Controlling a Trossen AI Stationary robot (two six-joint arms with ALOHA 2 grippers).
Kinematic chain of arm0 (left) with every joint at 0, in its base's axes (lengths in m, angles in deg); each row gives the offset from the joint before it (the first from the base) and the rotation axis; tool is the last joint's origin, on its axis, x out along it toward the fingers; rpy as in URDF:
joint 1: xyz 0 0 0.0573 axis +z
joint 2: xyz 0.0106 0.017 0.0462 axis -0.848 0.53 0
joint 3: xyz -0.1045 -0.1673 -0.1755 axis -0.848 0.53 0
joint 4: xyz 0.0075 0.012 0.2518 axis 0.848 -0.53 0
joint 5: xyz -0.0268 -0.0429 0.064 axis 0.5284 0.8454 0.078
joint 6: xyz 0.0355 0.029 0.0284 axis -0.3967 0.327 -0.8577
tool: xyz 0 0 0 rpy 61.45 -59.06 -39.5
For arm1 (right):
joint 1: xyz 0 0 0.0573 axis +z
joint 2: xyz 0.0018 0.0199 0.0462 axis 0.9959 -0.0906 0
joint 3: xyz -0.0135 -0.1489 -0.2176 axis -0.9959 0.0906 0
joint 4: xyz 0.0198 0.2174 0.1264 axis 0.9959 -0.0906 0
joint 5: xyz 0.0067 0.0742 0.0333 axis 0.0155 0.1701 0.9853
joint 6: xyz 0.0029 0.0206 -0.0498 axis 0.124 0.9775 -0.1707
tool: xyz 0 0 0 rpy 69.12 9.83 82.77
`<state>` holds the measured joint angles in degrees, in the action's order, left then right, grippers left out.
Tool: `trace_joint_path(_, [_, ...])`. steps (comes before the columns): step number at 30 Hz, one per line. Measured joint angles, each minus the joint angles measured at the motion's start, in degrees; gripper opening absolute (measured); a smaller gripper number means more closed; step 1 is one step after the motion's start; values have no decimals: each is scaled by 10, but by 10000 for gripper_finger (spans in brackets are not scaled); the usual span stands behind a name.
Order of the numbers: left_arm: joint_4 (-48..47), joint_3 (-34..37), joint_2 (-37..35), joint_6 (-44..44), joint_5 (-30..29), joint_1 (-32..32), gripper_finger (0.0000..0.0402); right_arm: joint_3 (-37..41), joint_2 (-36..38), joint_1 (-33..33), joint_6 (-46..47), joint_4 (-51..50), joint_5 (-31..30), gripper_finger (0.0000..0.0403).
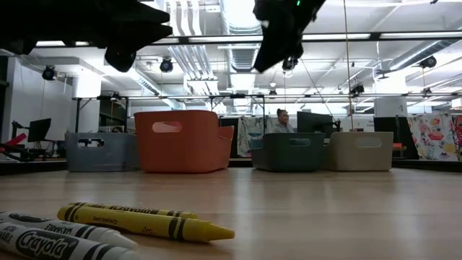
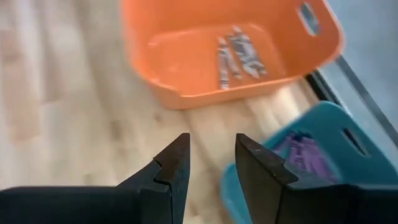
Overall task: Sort crayons
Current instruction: Put the yellow crayon into the white bin
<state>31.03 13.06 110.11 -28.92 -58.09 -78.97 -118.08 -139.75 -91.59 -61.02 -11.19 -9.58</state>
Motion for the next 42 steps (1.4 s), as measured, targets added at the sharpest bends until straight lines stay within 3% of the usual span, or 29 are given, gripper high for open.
trace_joint_path(6, [-23, -46, 62, -4, 3, -15, 106, 0, 11, 74, 28, -6, 0, 113])
trace_joint_path(14, [-286, -142, 103, -16, 19, -27, 106, 0, 10, 165, 88, -54, 0, 109])
trace_joint_path(17, [-331, -164, 121, -19, 31, -34, 106, 11, 10, 200, 104, -53, 0, 107])
trace_joint_path(27, [-341, -192, 190, -26, 108, -69, 106, 82, 2, 288, 177, 13, -4, 105])
trace_joint_path(42, [-339, -300, 347, 23, 114, -123, 107, 174, -27, 373, 213, 207, -4, 98])
